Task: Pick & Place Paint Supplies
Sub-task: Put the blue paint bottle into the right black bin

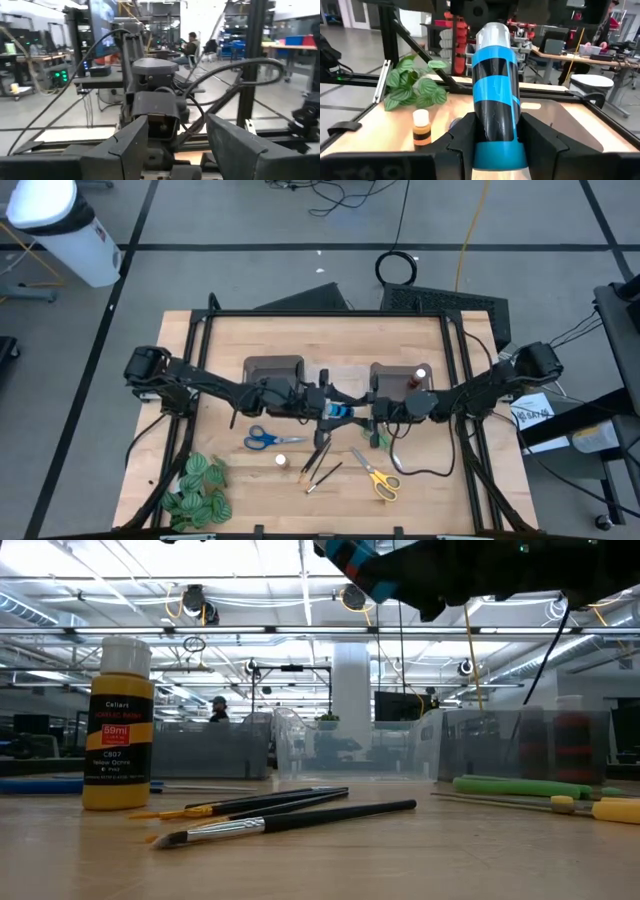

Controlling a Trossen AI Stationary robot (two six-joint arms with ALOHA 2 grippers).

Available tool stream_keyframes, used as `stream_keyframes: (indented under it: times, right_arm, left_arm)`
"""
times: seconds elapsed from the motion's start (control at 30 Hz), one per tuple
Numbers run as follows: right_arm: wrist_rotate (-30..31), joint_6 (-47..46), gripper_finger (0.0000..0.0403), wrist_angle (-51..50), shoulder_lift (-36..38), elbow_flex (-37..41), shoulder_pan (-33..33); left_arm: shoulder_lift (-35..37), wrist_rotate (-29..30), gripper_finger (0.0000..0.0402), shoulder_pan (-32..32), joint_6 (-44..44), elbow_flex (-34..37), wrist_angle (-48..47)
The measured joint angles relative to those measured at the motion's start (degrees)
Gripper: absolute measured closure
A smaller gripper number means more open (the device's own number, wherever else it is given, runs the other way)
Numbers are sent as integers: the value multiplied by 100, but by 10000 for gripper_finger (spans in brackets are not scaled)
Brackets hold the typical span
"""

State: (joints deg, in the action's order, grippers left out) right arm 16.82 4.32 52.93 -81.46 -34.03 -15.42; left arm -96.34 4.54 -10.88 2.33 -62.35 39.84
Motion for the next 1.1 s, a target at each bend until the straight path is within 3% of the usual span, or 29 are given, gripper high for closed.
stream_keyframes:
  times: [0.2, 0.33, 0.47, 0.63, 0.8, 0.97, 1.1]
  right_arm:
    - [783, 117, 282, -236, 477, 121, -11]
    - [919, 130, 282, -157, 966, 403, -40]
    - [868, 131, 282, 342, 1398, 798, -39]
    - [398, 179, 282, 957, 1692, 1184, -39]
    - [-296, 242, 282, 1409, 1682, 1203, -46]
    - [-359, 291, 282, 1595, 1547, 1212, -42]
    - [-358, 400, 282, 1617, 1452, 1212, -42]
  left_arm:
    - [808, 12, 222, -189, 162, 4, -1247]
    - [1285, 245, 244, -251, 89, 110, -1901]
    - [1441, 292, 259, -215, -82, 793, -840]
    - [1307, -436, 265, 306, -796, 1592, 792]
    - [1108, -416, 258, 628, -1445, 1679, 1246]
    - [615, -402, 238, 580, -1127, 1554, 1577]
    - [180, -90, 195, 413, -640, 1178, 1625]
